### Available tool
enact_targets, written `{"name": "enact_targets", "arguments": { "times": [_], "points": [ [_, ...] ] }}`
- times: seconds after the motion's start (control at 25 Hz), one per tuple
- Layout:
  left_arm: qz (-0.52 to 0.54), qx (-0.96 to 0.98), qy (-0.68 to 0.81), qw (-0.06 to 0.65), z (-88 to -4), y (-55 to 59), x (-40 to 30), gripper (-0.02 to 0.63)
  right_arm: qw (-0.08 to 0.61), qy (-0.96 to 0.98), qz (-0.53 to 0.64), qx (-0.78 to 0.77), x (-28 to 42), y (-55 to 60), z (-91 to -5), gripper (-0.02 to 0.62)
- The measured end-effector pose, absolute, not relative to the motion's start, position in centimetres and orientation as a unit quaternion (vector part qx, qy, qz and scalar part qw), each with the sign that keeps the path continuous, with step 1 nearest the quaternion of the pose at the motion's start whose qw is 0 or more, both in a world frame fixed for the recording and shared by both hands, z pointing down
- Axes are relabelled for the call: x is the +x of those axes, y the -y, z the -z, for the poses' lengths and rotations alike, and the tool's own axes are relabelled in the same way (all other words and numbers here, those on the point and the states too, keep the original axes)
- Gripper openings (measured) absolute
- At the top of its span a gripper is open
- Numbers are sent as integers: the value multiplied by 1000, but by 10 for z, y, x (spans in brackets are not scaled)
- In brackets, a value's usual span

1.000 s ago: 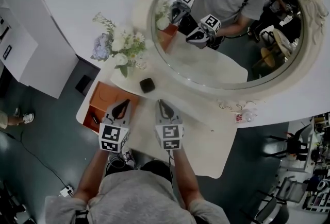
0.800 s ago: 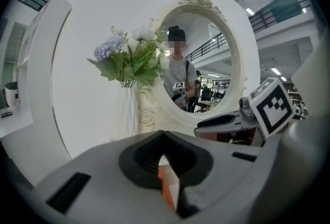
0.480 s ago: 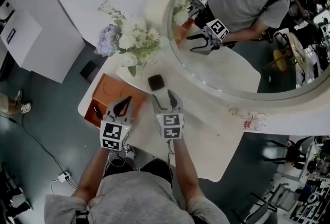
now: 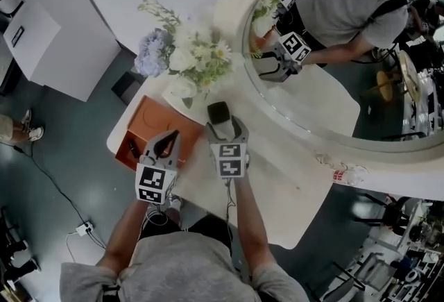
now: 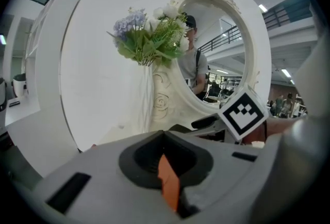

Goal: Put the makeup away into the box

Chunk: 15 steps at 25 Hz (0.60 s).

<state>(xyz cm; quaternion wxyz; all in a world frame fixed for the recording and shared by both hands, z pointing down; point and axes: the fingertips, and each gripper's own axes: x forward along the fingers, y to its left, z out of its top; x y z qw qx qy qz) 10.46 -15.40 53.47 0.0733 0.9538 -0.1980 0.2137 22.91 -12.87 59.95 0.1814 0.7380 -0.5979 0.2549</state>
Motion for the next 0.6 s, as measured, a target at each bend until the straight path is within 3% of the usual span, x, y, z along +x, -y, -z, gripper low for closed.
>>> {"name": "enact_targets", "arguments": {
  "times": [0.6],
  "points": [
    [-221, 948, 208, 90, -547, 165, 101, 0, 230, 586, -285, 723, 241, 139, -630, 316]
  ]
}}
